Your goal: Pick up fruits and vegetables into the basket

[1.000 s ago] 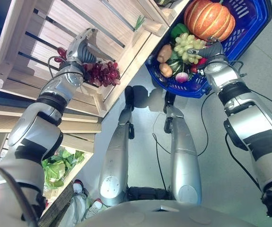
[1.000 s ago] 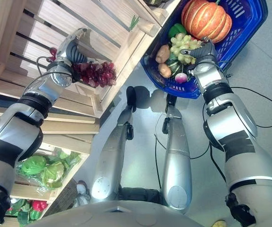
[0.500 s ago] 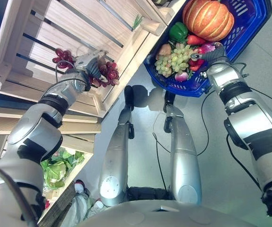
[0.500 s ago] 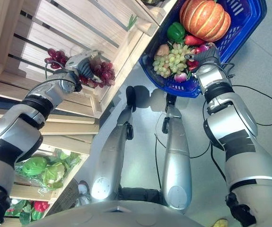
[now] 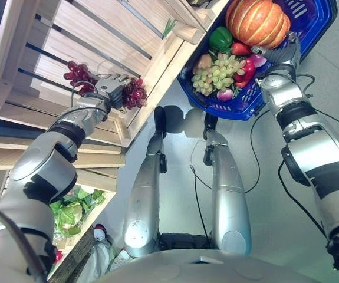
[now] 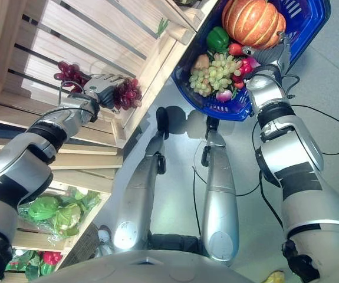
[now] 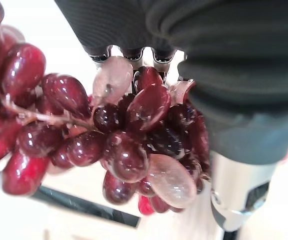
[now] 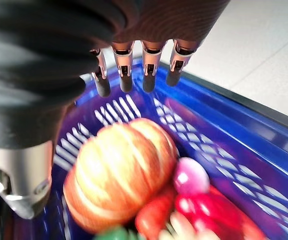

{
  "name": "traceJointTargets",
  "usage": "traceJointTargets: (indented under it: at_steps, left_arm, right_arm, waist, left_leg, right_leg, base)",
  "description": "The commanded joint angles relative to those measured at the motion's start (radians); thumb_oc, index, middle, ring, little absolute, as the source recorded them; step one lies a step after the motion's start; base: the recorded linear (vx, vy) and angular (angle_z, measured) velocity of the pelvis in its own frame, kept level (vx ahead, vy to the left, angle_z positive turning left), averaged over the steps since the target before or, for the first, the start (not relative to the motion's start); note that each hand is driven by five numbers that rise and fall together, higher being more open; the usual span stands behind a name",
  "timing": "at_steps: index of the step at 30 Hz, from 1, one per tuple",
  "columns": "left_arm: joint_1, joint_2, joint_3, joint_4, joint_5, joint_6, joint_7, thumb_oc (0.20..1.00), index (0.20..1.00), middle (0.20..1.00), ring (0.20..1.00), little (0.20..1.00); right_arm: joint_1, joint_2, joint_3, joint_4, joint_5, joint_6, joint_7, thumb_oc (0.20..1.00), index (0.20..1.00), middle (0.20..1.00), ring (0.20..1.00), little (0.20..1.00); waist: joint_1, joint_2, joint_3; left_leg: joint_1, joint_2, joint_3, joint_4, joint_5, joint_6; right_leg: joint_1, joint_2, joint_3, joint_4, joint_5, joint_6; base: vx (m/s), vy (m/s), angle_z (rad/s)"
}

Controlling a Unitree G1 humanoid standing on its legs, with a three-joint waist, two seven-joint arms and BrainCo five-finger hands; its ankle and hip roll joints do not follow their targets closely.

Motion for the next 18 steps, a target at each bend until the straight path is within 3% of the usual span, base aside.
traceJointTargets:
  at_steps: [1,4,10,18]
  left_arm:
    - [0.105,0.004,0.039,0.110,0.094,0.166,0.093,1.000,1.000,1.000,1.000,1.000]
    - [0.138,-0.003,0.065,0.128,0.136,0.214,0.189,1.000,1.000,1.000,1.000,1.000]
    - [0.199,-0.012,0.107,0.149,0.219,0.287,0.284,1.000,1.000,1.000,1.000,1.000]
    - [0.225,-0.030,0.127,0.189,0.257,0.310,0.296,1.000,1.000,1.000,1.000,1.000]
  right_arm:
    - [0.062,-0.079,-0.029,-0.051,0.025,-0.105,-0.124,1.000,1.000,1.000,1.000,1.000]
    - [0.096,-0.091,-0.063,-0.064,0.032,-0.148,-0.171,1.000,1.000,1.000,1.000,1.000]
    - [0.185,-0.119,-0.137,-0.066,0.092,-0.204,-0.210,1.000,1.000,1.000,1.000,1.000]
    - [0.265,-0.118,-0.204,0.014,0.208,-0.229,-0.196,1.000,1.000,1.000,1.000,1.000]
  waist:
    - [-0.025,0.017,-0.041]
    - [-0.027,0.007,-0.041]
    - [-0.031,-0.016,-0.041]
    - [-0.036,-0.039,-0.041]
  left_leg:
    - [-0.033,-0.042,0.000,0.127,-0.138,0.011]
    - [-0.034,-0.043,-0.005,0.123,-0.140,0.014]
    - [-0.036,-0.042,-0.014,0.118,-0.144,0.017]
    - [-0.033,-0.039,-0.020,0.114,-0.148,0.023]
  right_leg:
    - [0.091,0.036,-0.034,-0.115,0.027,0.096]
    - [0.091,0.040,-0.032,-0.120,0.029,0.096]
    - [0.089,0.047,-0.035,-0.127,0.033,0.096]
    - [0.094,0.057,-0.037,-0.133,0.038,0.095]
  base:
    - [-0.01,-0.011,-0.03]
    - [-0.02,-0.015,-0.04]
    - [-0.01,-0.036,0.01]
    - [0.00,-0.038,0.01]
